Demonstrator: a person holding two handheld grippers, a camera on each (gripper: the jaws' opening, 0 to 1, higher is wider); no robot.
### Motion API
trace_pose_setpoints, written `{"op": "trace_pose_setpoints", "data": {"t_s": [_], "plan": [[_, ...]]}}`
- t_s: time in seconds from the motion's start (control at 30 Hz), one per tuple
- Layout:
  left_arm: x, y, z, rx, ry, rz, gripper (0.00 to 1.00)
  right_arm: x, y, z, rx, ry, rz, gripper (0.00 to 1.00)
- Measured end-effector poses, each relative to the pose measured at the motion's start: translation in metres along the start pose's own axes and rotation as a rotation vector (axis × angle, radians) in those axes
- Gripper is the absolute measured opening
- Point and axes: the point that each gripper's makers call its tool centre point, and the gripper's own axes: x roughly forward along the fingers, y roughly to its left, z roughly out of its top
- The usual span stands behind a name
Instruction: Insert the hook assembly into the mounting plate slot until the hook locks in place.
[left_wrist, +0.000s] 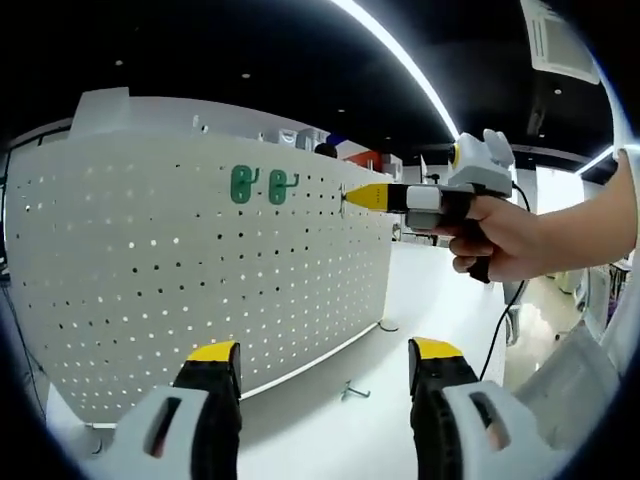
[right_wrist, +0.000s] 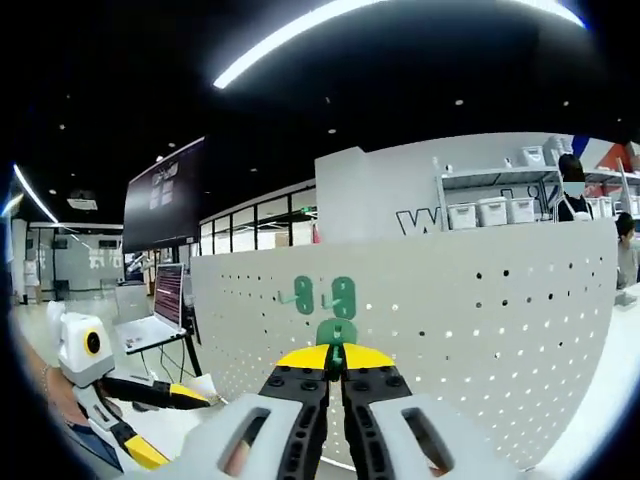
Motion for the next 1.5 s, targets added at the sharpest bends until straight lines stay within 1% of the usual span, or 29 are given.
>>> {"op": "trace_pose_setpoints", "data": {"t_s": [0.37,0.73,1.13,1.3,1.5], "plan": [[-0.005,0.0,-0.012,-0.007,0.022,0.003,0.7,0.006,-0.018,0.007,-0.014,-0.006,-0.036,0.01],[-0.011,0.001,-0.031,-0.018,0.066,0.005,0.7,0.017,-0.029,0.019,-0.041,-0.017,-0.056,0.01],[-0.023,-0.001,-0.055,-0.02,0.118,-0.001,0.68,0.025,-0.037,0.027,-0.059,-0.035,-0.077,0.01],[-0.026,0.0,-0.059,-0.031,0.125,0.004,0.68,0.029,-0.04,0.03,-0.068,-0.049,-0.094,0.01],[-0.028,-0.003,-0.063,-0.039,0.136,-0.004,0.66,0.035,-0.04,0.034,-0.086,-0.054,-0.105,0.01]]}}
